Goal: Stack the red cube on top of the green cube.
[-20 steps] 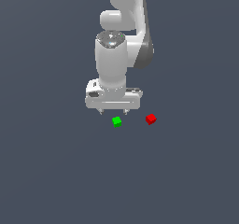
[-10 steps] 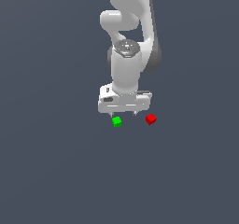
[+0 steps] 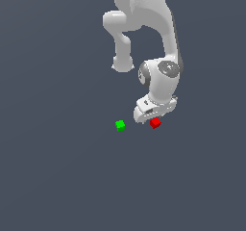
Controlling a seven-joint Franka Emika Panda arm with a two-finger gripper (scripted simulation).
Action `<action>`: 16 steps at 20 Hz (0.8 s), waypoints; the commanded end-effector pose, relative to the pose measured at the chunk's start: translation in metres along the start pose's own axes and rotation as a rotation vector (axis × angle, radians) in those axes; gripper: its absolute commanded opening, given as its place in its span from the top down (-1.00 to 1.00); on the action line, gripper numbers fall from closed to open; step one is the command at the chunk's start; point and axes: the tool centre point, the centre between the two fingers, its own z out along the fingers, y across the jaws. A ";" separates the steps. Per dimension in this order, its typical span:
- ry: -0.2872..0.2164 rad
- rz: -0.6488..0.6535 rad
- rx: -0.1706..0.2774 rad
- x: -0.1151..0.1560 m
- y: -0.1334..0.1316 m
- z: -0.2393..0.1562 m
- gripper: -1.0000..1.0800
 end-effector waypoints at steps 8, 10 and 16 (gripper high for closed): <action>-0.011 -0.077 0.004 -0.007 -0.035 0.020 -0.92; -0.011 -0.077 0.004 -0.007 -0.035 0.023 -0.92; -0.011 -0.080 0.003 -0.008 -0.036 0.047 -0.92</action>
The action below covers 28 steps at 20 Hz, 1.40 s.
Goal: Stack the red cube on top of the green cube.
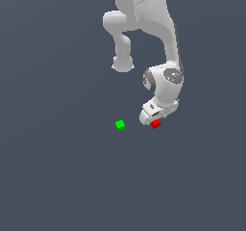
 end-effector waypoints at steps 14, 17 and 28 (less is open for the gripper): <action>-0.001 -0.003 -0.001 0.000 -0.001 0.033 1.00; -0.001 -0.003 -0.001 0.000 -0.001 0.033 1.00; -0.002 -0.003 -0.001 -0.001 -0.001 0.013 1.00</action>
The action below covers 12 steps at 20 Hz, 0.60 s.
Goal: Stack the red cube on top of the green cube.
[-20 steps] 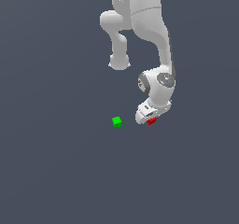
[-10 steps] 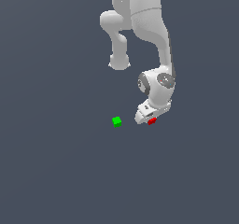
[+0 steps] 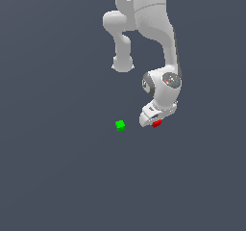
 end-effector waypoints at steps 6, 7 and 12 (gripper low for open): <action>0.002 -0.001 -0.001 0.000 0.000 -0.046 1.00; 0.002 -0.001 -0.001 0.000 0.000 -0.053 1.00; 0.002 -0.001 0.000 0.000 0.000 -0.078 1.00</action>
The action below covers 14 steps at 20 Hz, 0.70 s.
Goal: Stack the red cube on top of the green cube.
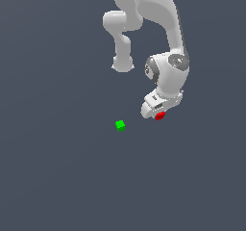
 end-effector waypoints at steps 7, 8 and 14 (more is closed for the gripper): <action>0.000 0.000 0.000 0.000 0.000 -0.014 1.00; 0.000 0.000 0.000 0.000 0.001 -0.014 1.00; 0.000 0.000 0.000 -0.009 0.023 -0.007 1.00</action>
